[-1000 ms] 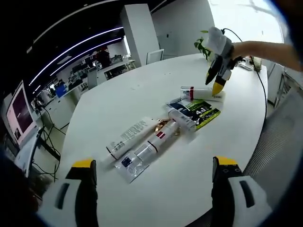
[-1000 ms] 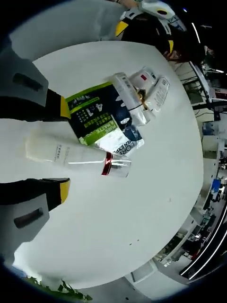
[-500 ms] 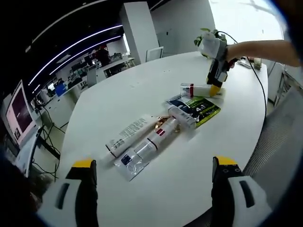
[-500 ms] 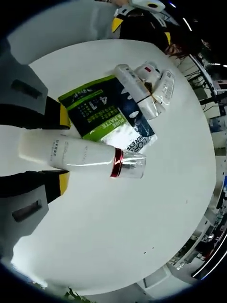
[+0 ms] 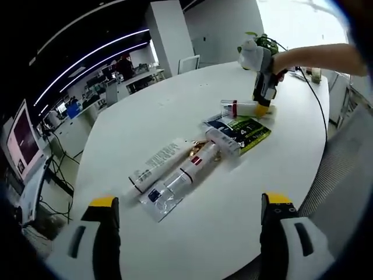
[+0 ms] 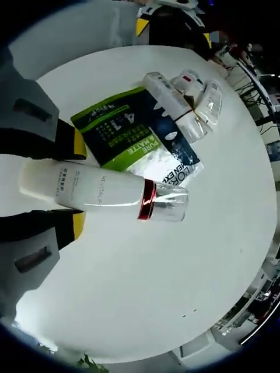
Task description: Arrange the skincare products in the storage area until every visible bottle or jar stands upright without overlapping.
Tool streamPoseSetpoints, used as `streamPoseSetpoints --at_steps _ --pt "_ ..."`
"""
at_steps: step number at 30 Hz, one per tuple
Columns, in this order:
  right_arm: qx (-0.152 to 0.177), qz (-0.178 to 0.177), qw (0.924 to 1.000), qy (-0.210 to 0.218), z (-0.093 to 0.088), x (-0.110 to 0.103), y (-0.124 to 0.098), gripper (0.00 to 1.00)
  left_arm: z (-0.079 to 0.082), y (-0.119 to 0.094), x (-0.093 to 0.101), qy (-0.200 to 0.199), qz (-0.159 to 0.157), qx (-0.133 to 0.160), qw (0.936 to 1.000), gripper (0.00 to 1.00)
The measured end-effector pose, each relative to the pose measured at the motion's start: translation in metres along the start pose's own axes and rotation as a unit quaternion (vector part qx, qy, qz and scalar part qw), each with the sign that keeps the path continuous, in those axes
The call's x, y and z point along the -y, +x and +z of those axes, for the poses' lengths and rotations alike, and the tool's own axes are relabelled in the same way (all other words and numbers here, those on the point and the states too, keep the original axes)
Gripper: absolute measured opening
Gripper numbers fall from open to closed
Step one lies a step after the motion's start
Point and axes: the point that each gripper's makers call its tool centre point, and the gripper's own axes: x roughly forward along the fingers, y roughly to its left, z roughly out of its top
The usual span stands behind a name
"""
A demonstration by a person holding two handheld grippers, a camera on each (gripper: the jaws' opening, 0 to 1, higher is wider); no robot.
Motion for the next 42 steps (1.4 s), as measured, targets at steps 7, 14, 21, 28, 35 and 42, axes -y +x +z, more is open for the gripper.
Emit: streamPoseSetpoints --at_steps 7,14,21,28,35,42 --pt "-0.022 -0.02 0.9993 -0.021 -0.001 -0.002 0.001 0.34 -0.003 0.001 0.002 0.002 -0.004 -0.007 1.0 0.96" --pt "-0.032 -0.018 0.999 -0.024 -0.001 0.001 0.003 0.33 -0.005 0.002 0.012 -0.007 -0.027 -0.013 0.9995 0.95" --pt "-0.054 -0.018 0.9981 -0.022 -0.002 0.001 0.003 0.33 -0.007 -0.002 0.015 0.019 -0.032 -0.031 0.9988 0.94" --pt "-0.06 -0.017 0.9979 -0.017 -0.005 -0.003 0.001 0.32 0.012 -0.006 0.004 0.027 -0.03 -0.019 0.999 0.93" --pt "-0.059 -0.021 0.998 0.003 -0.005 -0.006 0.0 0.3 0.04 0.01 0.015 0.025 -0.05 0.002 0.9984 0.92" --pt "-0.059 -0.023 0.998 0.007 -0.005 -0.006 0.0 0.29 0.075 0.03 0.029 0.042 -0.072 0.029 0.9961 0.91"
